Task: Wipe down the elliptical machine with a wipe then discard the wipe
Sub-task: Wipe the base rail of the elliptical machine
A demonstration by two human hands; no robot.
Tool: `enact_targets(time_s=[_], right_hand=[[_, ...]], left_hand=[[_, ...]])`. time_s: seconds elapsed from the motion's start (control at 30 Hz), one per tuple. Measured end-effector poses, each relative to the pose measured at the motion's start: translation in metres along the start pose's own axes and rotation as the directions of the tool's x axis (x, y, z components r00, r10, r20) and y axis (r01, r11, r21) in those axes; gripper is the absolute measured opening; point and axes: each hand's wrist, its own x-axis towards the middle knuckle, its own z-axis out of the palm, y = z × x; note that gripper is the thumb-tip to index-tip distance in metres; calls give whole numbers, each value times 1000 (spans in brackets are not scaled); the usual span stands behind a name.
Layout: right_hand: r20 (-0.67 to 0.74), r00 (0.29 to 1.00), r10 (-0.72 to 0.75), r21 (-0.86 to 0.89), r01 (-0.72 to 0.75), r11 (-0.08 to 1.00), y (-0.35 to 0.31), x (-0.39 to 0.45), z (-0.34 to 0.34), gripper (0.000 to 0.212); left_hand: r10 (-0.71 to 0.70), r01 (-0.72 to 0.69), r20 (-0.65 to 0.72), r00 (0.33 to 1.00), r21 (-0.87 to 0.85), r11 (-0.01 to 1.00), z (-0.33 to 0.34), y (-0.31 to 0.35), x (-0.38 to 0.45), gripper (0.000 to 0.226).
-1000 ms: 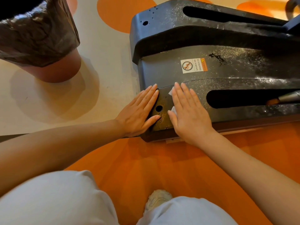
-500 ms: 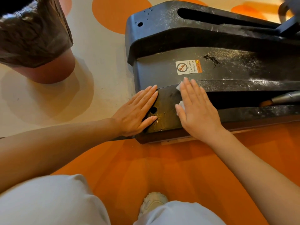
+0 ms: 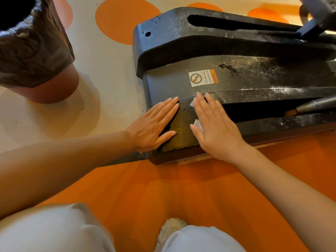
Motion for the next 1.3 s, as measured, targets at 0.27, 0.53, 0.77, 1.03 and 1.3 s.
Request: enact_targets(time_s=[0.27, 0.53, 0.77, 1.03, 1.3], right_hand=[[4, 986, 168, 155, -167, 974, 16, 19, -6, 67], [-10, 952, 305, 241, -294, 925, 28, 24, -4, 65], [-50, 988, 145, 108, -139, 984, 7, 11, 1, 66], [-76, 988, 132, 129, -121, 984, 5, 11, -3, 63], [-40, 985, 170, 158, -161, 974, 16, 6, -1, 62]], left_hand=[[8, -8, 18, 1000, 20, 1000, -1, 0, 3, 74], [-11, 11, -6, 1000, 7, 1000, 1, 9, 15, 75], [-71, 70, -21, 997, -36, 997, 4, 18, 17, 73], [-272, 265, -63, 960, -99, 959, 10, 46, 20, 73], [-377, 361, -117, 919, -134, 923, 15, 78, 48, 70]])
